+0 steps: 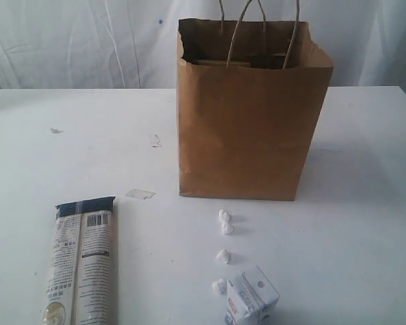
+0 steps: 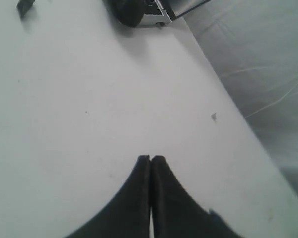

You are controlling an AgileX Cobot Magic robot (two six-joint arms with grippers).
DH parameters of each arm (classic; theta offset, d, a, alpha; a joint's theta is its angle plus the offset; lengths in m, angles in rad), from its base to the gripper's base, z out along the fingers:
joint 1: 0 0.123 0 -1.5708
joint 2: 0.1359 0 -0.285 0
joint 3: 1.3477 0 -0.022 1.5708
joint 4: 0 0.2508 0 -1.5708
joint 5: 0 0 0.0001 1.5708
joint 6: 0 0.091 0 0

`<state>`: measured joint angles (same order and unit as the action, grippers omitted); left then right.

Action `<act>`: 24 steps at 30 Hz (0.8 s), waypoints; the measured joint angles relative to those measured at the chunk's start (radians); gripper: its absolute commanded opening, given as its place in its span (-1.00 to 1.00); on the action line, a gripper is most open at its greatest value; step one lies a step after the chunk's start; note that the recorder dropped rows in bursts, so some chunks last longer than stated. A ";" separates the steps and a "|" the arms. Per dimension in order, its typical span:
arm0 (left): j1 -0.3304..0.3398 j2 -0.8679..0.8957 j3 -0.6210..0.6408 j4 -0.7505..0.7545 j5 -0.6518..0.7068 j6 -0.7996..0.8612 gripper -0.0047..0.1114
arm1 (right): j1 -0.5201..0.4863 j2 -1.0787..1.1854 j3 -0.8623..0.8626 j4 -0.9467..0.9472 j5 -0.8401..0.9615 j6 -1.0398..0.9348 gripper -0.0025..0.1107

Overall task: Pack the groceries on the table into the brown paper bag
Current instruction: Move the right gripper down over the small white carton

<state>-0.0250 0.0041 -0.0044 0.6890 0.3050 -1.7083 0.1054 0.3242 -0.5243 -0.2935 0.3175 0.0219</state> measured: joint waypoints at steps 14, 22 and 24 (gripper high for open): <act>0.000 0.000 0.000 -0.343 -0.058 0.769 -0.92 | 0.203 0.609 -0.163 0.723 0.538 -0.588 -0.96; 0.000 0.000 0.000 -0.369 -0.058 0.771 -0.92 | 0.421 0.703 -0.171 0.653 0.460 -0.518 -0.96; 0.000 0.000 0.000 -0.369 -0.058 0.771 -0.92 | 0.447 0.703 -0.171 0.666 0.393 -0.515 -0.93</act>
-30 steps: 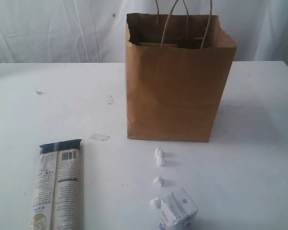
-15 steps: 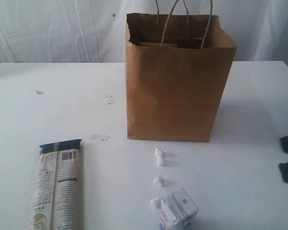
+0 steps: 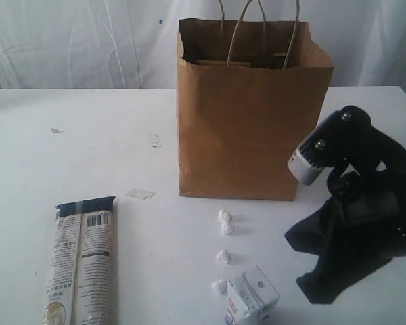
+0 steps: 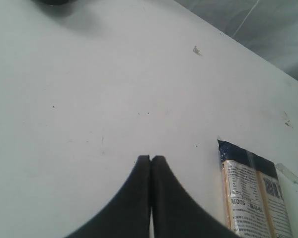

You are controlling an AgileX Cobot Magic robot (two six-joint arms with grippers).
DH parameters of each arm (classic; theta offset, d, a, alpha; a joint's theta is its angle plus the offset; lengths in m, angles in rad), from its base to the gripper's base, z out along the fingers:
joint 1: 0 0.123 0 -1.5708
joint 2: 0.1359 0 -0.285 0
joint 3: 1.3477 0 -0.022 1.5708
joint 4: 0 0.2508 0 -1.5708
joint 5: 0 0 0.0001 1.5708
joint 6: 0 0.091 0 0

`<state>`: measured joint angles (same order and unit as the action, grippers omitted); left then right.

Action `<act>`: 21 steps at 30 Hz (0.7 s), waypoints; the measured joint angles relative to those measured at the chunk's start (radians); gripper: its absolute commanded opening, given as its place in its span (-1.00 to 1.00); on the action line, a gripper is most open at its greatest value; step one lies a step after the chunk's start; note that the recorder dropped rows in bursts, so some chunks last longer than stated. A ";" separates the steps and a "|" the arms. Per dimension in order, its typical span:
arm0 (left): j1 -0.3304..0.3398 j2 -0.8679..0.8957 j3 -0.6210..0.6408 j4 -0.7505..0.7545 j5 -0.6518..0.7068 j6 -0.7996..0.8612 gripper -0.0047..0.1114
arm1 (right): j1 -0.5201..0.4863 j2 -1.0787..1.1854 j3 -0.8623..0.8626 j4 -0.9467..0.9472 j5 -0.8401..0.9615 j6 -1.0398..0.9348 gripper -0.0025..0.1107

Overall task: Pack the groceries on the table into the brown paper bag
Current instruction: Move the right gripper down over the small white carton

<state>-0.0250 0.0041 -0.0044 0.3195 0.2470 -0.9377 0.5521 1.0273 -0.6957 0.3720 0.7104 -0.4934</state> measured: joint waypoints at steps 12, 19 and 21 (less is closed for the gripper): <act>0.000 0.000 0.000 0.000 0.000 0.000 -0.92 | 0.036 0.097 -0.007 0.174 0.017 -0.099 0.33; 0.000 0.000 0.000 0.000 0.000 0.000 -0.92 | 0.036 0.202 -0.113 0.187 0.171 -0.070 0.33; 0.000 0.000 0.000 0.000 0.000 0.000 -0.92 | 0.036 0.227 -0.147 0.159 0.165 -0.043 0.33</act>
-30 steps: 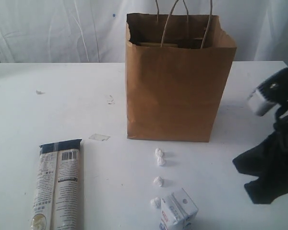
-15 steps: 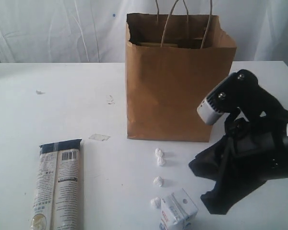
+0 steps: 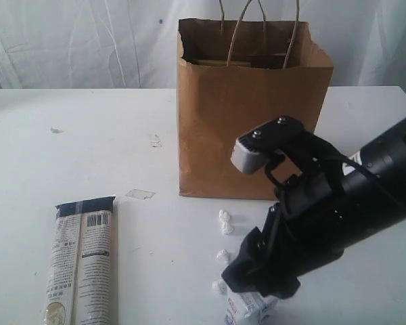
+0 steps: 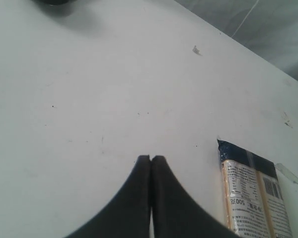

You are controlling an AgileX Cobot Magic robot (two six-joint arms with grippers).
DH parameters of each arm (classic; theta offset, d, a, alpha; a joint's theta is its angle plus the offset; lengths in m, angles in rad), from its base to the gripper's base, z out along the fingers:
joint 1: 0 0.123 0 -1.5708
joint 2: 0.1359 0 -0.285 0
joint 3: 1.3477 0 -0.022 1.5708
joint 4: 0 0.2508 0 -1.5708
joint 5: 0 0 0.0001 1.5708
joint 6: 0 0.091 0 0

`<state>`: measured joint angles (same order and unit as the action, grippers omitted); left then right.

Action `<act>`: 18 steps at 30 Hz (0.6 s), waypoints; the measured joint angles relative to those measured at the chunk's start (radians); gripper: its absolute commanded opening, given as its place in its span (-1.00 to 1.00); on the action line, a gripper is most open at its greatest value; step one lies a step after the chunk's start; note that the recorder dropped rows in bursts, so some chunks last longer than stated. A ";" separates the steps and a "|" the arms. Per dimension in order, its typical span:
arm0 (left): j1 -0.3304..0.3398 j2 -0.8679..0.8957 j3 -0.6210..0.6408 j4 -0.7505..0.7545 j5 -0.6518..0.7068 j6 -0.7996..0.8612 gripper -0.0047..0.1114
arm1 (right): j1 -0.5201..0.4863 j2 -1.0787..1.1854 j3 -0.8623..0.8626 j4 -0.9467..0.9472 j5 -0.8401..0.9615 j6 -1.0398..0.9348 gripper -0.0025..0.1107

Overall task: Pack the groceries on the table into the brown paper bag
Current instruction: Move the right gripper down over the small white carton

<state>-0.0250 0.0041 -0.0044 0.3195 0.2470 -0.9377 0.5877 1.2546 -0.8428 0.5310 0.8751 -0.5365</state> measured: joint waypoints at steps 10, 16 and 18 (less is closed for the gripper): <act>0.000 0.000 0.000 0.000 0.000 0.000 -0.92 | 0.033 0.152 -0.034 -0.093 -0.024 0.086 0.33; 0.000 0.000 0.000 0.000 0.000 0.000 -0.92 | 0.089 0.209 -0.036 -0.124 -0.001 0.098 0.33; 0.000 0.000 0.000 0.000 0.000 0.000 -0.92 | 0.105 0.227 -0.036 -0.162 -0.006 0.130 0.33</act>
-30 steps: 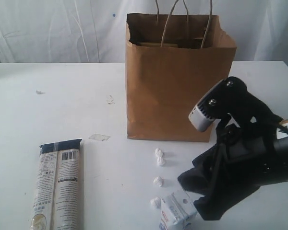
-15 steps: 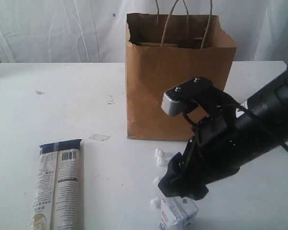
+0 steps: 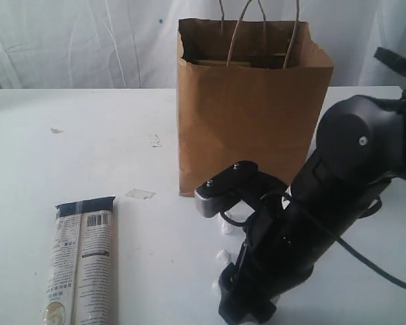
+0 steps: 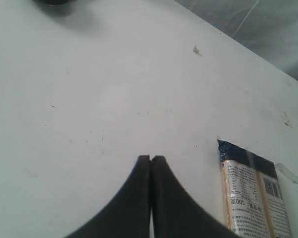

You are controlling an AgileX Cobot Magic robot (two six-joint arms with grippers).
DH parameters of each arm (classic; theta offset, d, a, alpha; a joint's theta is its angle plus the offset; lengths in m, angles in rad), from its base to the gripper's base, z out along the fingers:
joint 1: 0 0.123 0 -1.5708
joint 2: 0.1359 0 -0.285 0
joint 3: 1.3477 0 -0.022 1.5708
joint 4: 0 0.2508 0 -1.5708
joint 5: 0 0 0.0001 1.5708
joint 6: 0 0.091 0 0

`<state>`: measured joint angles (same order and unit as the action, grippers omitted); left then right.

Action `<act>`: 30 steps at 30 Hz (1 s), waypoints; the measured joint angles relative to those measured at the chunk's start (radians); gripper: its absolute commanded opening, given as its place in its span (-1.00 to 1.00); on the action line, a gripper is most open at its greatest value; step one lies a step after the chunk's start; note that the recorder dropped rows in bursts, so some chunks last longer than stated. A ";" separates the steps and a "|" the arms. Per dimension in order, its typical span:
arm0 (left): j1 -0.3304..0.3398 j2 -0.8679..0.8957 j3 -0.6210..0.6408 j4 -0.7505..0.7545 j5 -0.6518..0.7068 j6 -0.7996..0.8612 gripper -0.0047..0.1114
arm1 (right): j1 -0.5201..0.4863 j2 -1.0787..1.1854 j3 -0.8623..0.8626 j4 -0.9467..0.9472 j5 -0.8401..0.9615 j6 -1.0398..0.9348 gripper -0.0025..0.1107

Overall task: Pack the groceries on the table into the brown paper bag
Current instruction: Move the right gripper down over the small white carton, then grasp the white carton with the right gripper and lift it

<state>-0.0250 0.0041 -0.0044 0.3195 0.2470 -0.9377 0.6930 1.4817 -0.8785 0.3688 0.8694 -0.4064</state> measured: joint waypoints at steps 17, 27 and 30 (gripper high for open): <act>0.000 0.000 0.000 0.000 0.000 0.000 -0.92 | 0.005 0.037 0.000 -0.117 -0.010 0.130 -0.17; 0.000 0.000 0.000 0.000 0.000 0.000 -0.92 | 0.005 -0.190 -0.133 -0.302 0.146 0.210 -0.17; 0.000 0.000 0.000 -0.002 0.000 0.000 -0.92 | 0.005 -0.291 -0.165 -0.384 0.161 0.278 -0.17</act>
<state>-0.0250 0.0041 -0.0044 0.3180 0.2470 -0.9377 0.6976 1.1910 -1.0430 -0.0152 1.0301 -0.1285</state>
